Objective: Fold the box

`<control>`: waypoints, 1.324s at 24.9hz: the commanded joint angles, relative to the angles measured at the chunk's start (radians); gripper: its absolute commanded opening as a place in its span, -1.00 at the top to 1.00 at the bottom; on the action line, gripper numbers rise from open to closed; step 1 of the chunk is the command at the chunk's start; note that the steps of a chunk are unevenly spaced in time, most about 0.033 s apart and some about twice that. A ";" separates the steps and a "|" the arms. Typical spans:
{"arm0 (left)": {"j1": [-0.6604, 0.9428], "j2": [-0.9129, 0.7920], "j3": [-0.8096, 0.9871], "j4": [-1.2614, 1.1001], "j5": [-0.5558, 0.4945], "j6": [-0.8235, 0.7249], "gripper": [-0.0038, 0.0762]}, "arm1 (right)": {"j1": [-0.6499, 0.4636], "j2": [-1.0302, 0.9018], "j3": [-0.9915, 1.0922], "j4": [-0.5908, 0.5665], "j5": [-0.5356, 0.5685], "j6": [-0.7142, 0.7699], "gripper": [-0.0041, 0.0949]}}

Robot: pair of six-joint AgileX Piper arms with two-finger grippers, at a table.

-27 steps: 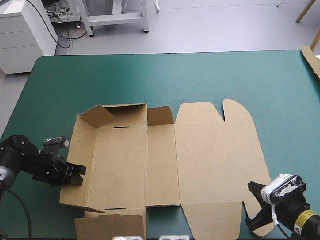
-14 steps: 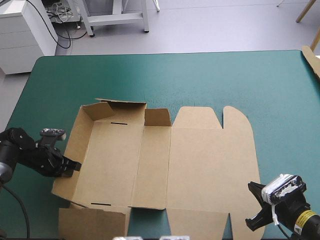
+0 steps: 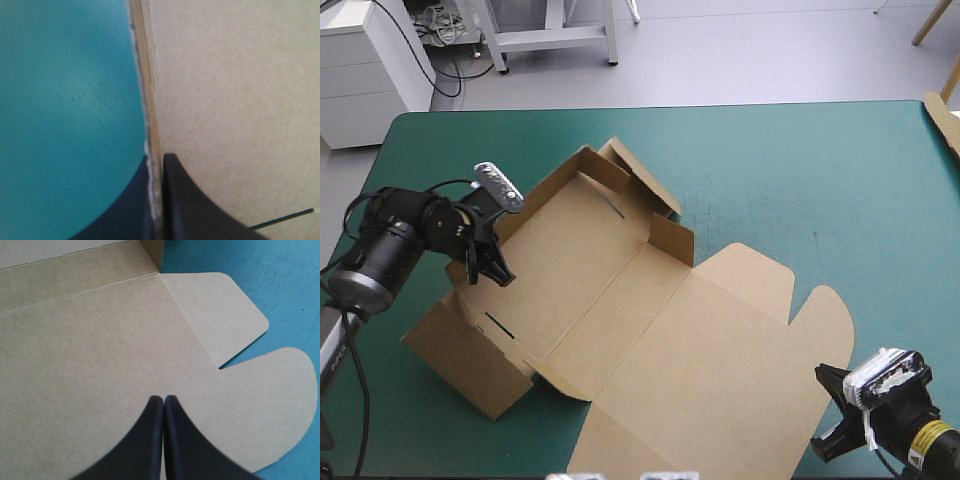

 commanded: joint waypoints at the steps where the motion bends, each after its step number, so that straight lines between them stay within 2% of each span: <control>1: -0.121 -0.027 -0.040 0.128 -0.123 0.002 0.92 | -0.002 0.010 -0.025 -0.003 -0.070 -0.001 0.96; 6: -0.328 -0.027 -0.040 0.436 -0.216 -0.148 0.92 | -0.002 0.010 -0.025 0.000 -0.070 -0.001 0.96; 13: -0.546 -0.027 -0.030 0.643 -0.223 -0.277 0.92 | -0.002 0.010 -0.025 0.003 -0.070 -0.001 0.96; 17: -0.633 -0.027 0.046 0.800 -0.223 -0.368 0.92 | -0.002 0.010 -0.025 0.003 -0.070 -0.001 0.96; 26: -0.793 -0.094 0.270 1.299 -0.227 -0.796 0.92 | -0.002 0.010 -0.025 0.004 -0.070 -0.001 0.96; 33: -0.790 -0.209 0.324 1.300 -0.302 -0.756 0.92 | -0.002 0.010 -0.025 0.008 -0.071 0.005 0.96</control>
